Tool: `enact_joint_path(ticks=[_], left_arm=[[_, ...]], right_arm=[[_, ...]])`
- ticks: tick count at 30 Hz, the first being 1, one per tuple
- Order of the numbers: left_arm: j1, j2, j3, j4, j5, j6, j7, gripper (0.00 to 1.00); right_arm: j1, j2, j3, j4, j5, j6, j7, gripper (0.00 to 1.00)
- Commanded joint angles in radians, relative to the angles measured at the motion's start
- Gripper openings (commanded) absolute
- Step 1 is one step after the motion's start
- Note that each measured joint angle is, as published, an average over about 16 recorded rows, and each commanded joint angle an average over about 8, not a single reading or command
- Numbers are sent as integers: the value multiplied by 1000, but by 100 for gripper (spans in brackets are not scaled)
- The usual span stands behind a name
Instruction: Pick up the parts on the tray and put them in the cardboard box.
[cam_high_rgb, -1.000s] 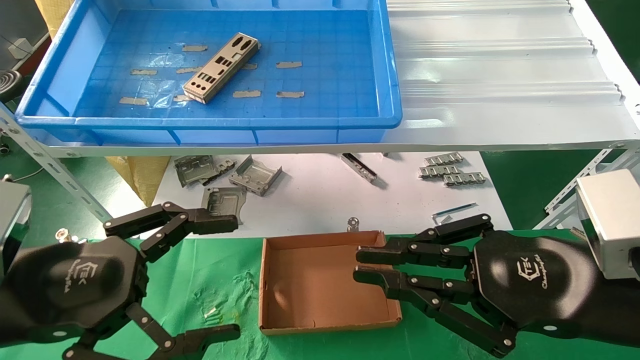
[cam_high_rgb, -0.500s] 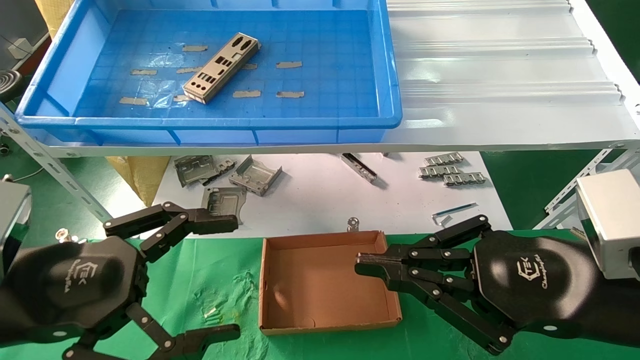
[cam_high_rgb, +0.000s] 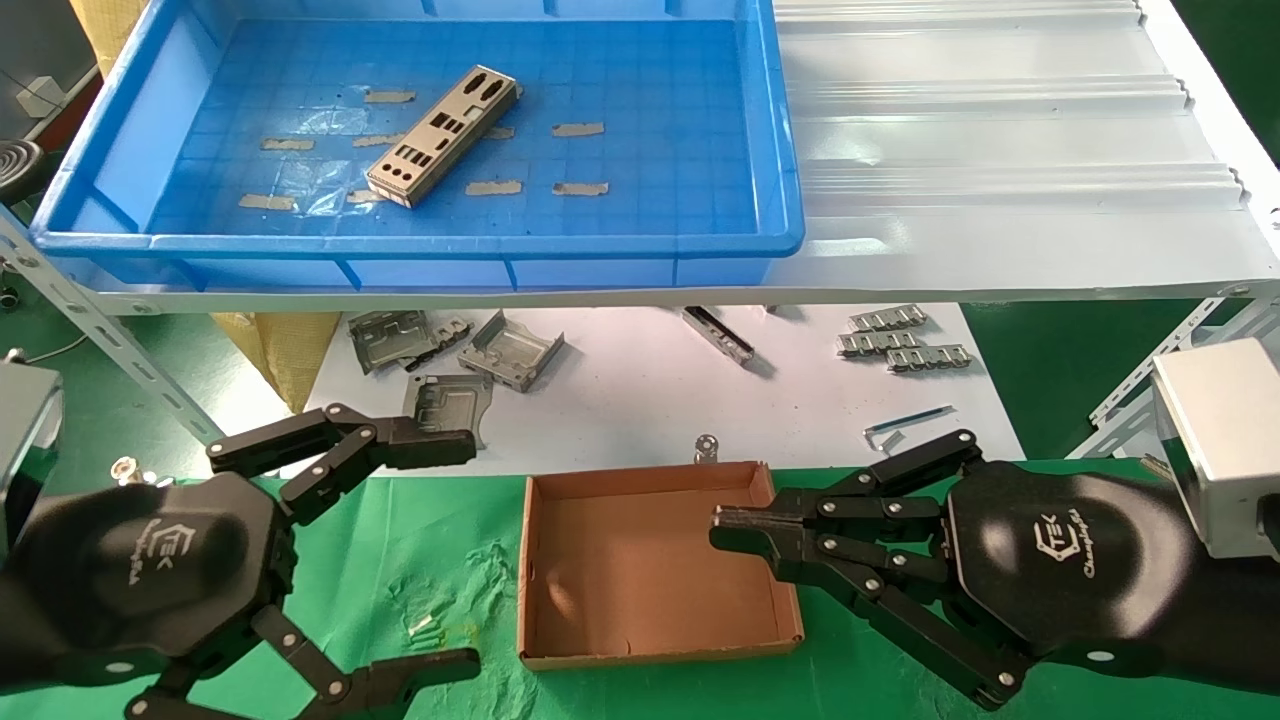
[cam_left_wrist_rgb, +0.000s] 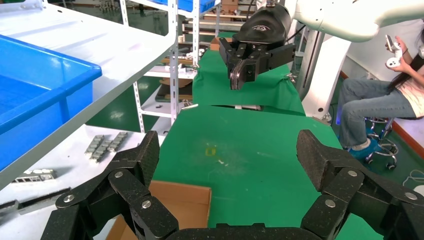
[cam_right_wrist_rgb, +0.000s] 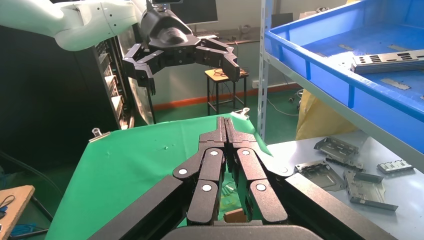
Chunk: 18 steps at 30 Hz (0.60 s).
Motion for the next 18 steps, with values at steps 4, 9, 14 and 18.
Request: enact_joint_path(ticks=[4, 9, 14, 18], left_arm=[[0, 0, 0, 0, 0, 0, 0, 100], [0, 0, 0, 0, 0, 0, 0, 100], [0, 0, 0, 0, 0, 0, 0, 100], [-18, 6, 2, -1, 8, -2, -1, 100]], right_arm=[[0, 0, 0, 0, 0, 0, 0, 0], [0, 0, 0, 0, 0, 0, 0, 0], [0, 0, 0, 0, 0, 0, 0, 3], [0, 0, 0, 0, 0, 0, 0, 52]])
